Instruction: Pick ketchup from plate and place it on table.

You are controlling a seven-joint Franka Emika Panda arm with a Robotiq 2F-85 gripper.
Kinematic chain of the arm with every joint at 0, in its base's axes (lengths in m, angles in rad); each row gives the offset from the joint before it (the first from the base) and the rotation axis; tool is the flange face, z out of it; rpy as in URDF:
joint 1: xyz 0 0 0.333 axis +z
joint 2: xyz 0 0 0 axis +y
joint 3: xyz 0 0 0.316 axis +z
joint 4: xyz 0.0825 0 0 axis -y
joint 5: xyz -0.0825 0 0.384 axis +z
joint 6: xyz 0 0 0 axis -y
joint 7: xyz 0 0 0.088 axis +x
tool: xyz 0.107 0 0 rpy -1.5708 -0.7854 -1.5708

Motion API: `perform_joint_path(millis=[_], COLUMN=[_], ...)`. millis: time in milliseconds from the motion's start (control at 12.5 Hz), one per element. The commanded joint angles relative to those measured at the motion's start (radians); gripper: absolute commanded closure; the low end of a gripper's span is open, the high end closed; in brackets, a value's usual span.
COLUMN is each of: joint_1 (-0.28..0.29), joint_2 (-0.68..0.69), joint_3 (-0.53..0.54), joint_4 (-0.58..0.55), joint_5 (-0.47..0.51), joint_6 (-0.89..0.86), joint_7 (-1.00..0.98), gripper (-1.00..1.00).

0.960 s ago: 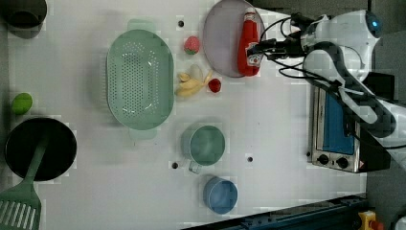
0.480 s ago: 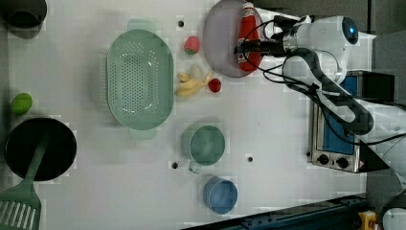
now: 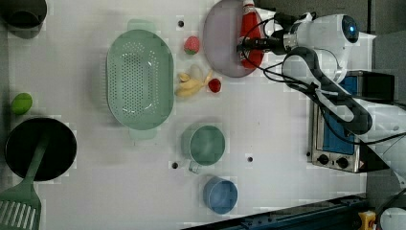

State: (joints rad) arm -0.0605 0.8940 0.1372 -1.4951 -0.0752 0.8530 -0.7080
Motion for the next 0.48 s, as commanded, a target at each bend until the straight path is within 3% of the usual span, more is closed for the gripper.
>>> perform_joint_path(millis=[80, 480], joint_1=[-0.009, -0.011], joint_2=[-0.026, -0.187], joint_3=[0.001, 0.012], joint_4=[0.015, 0.036], joint_5=[0.009, 0.037], joint_6=[0.003, -0.109], joint_7=[-0.025, 0.034], gripper=[-0.19, -0.19])
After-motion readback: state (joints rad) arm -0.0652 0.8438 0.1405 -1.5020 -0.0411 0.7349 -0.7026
